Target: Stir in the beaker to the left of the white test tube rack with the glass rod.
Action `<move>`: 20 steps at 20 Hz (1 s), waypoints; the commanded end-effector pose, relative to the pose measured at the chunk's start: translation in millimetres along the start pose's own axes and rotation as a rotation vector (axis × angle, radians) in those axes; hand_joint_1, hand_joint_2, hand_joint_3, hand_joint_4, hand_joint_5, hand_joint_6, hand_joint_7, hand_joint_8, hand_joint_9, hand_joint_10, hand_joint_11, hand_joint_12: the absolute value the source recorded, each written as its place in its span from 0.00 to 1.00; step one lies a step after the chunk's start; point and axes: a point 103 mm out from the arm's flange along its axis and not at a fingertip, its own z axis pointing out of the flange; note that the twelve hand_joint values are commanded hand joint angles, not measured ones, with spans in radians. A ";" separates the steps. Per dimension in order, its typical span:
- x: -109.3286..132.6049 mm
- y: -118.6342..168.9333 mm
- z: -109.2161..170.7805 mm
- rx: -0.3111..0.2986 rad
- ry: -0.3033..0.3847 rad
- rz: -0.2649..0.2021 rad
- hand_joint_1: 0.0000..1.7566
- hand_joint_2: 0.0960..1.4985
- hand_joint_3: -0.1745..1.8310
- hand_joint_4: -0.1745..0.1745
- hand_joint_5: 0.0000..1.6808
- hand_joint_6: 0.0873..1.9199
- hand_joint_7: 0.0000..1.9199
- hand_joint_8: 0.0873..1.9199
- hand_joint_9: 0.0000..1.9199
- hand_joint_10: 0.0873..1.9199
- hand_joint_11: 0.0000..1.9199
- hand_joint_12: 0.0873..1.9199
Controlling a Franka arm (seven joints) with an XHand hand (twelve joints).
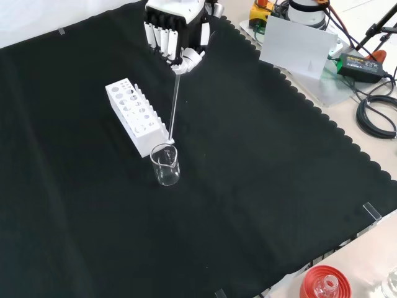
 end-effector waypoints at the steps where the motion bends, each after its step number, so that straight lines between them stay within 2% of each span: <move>1: -15.1 8.4 13.1 0.013 0.005 0.006 0.76 0.34 0.51 0.00 0.72 0.32 0.70 0.41 0.87 0.24 0.81 0.31; 16: -30.9 17.8 39.1 0.062 0.009 0.017 0.76 0.34 0.50 0.00 0.72 0.32 0.70 0.41 0.87 0.24 0.81 0.32; 20: -37.6 14.9 43.4 0.048 0.022 0.023 0.76 0.34 0.50 0.00 0.72 0.32 0.70 0.41 0.87 0.24 0.81 0.32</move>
